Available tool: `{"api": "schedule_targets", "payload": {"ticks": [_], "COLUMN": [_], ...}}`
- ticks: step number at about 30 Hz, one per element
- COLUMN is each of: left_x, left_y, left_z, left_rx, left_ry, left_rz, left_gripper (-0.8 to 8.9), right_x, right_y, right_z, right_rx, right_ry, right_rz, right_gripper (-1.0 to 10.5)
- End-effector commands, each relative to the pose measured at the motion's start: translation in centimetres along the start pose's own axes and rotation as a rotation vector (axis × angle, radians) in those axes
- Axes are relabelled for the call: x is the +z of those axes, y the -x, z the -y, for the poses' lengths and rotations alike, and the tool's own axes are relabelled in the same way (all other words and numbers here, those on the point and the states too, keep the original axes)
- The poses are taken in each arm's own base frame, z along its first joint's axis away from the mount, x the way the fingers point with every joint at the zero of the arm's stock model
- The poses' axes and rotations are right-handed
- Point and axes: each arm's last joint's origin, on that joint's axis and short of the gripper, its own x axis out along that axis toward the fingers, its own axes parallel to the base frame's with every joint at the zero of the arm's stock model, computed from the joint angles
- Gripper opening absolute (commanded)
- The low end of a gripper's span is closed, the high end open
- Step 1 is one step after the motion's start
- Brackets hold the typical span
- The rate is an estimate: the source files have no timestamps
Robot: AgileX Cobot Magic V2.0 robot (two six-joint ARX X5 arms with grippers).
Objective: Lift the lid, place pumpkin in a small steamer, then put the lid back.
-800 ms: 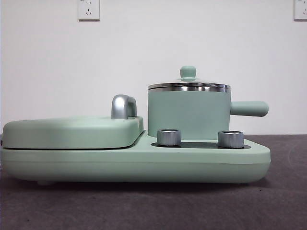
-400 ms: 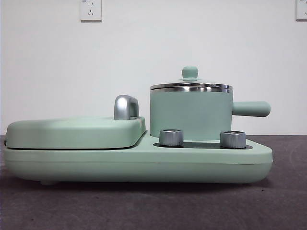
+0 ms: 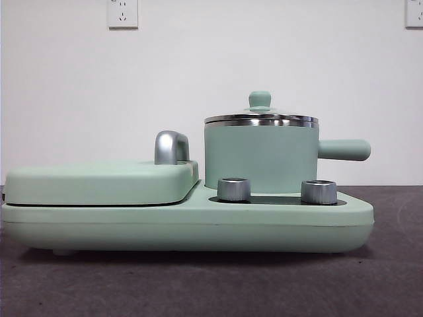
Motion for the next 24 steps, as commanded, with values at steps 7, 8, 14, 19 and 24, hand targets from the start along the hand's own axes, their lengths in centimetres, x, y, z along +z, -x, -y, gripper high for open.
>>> {"api": "schedule_targets", "payload": {"ticks": [7,8,14,19,24], "left_x": [-1.6,-1.7,-1.7,-1.8,-1.8], "left_y": [-0.1,-0.1,-0.1,-0.1,-0.1], "left_z": [-0.7,-0.7,-0.7,-0.7,-0.7], "left_rx": [0.061,0.072,0.078,0.078,0.078], "left_ry": [0.015,0.007,-0.008,-0.007,-0.007], "left_rz": [0.058,0.045,0.038,0.038,0.038], "left_gripper": [0.16,0.16,0.16,0.16,0.16], "right_x": [0.3,0.3,0.3,0.3,0.3], "right_y": [0.2,0.2,0.2,0.2,0.2], "right_z": [-0.1,-0.1,-0.1,-0.1,-0.1], "right_rx": [0.007,0.008,0.007,0.008,0.008], "right_ry": [0.013,0.013,0.013,0.013,0.013], "right_rz": [0.019,0.019,0.019,0.019,0.019], "right_gripper": [0.1,0.1,0.1,0.1,0.1]}}
